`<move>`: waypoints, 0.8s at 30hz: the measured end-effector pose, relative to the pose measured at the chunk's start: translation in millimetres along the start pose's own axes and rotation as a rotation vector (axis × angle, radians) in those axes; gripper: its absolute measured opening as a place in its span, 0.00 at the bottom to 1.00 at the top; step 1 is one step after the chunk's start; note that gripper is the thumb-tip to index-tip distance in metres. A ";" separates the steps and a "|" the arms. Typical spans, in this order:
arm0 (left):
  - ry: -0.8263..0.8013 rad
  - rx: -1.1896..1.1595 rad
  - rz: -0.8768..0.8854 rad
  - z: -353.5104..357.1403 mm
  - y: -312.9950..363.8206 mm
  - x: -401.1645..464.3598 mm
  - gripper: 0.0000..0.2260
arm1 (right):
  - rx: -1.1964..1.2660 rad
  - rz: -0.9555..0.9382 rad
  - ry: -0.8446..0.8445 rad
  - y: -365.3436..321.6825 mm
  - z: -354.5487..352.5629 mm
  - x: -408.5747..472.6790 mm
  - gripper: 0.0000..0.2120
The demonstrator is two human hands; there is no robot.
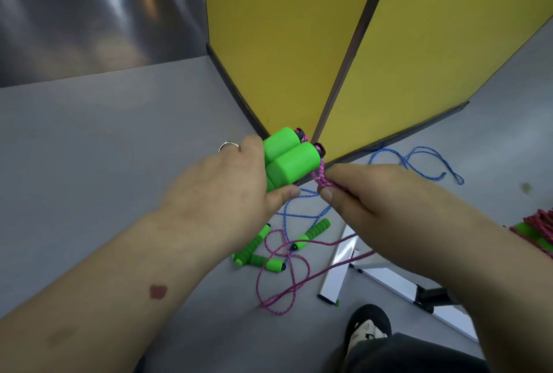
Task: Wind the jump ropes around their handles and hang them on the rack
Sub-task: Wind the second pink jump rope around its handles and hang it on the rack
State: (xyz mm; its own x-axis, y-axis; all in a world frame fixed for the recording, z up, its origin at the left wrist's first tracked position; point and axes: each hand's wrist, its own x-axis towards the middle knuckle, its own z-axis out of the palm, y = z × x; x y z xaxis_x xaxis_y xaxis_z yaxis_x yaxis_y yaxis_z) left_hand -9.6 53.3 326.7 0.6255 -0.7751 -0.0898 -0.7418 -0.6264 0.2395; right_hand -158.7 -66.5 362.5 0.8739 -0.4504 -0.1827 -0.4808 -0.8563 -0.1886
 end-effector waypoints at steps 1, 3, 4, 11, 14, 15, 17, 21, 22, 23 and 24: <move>-0.028 0.015 0.010 1.2 1.0 -1.1 0.25 | 0.006 -0.016 -0.030 -1.2 -5.7 -2.9 0.16; -0.071 0.043 0.040 3.9 3.1 -2.6 0.25 | 0.033 -0.061 -0.060 -1.9 -13.5 -7.9 0.16; -0.090 0.064 0.064 5.4 3.9 -3.4 0.24 | 0.050 -0.080 -0.068 -0.6 -15.7 -8.5 0.17; -0.265 0.088 0.371 7.0 8.0 -14.6 0.17 | 0.616 -0.149 -0.089 32.4 -14.5 3.5 0.13; -0.225 -0.023 0.435 -1.9 7.8 -11.8 0.13 | 1.098 -0.161 -0.110 43.0 -3.2 9.4 0.15; -0.222 -0.065 0.440 -5.0 6.9 -10.6 0.13 | 1.215 -0.154 -0.119 44.2 0.0 11.5 0.16; -0.228 -0.147 0.436 -9.9 5.5 -8.6 0.13 | 1.368 -0.113 -0.132 44.0 5.9 16.5 0.18; -0.233 -0.361 0.420 -14.1 4.4 -7.3 0.10 | 1.488 -0.003 -0.180 39.7 14.8 24.3 0.13; -0.227 -0.394 0.413 -13.8 3.8 -6.8 0.09 | 1.501 0.047 -0.179 37.4 14.4 25.2 0.12; -0.220 -0.419 0.404 -13.3 3.4 -6.6 0.08 | 1.508 0.096 -0.170 35.6 13.5 26.3 0.12; -0.211 -0.446 0.392 -12.7 3.1 -6.6 0.07 | 1.510 0.136 -0.156 33.8 12.2 26.8 0.13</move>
State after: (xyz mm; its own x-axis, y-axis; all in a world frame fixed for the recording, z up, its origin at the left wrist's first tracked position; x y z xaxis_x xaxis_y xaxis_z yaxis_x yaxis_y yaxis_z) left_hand -12.9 57.6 340.3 0.2324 -0.9683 -0.0915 -0.7055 -0.2326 0.6695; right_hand -152.4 -104.5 339.4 0.8489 -0.3891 -0.3578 -0.2595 0.2830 -0.9233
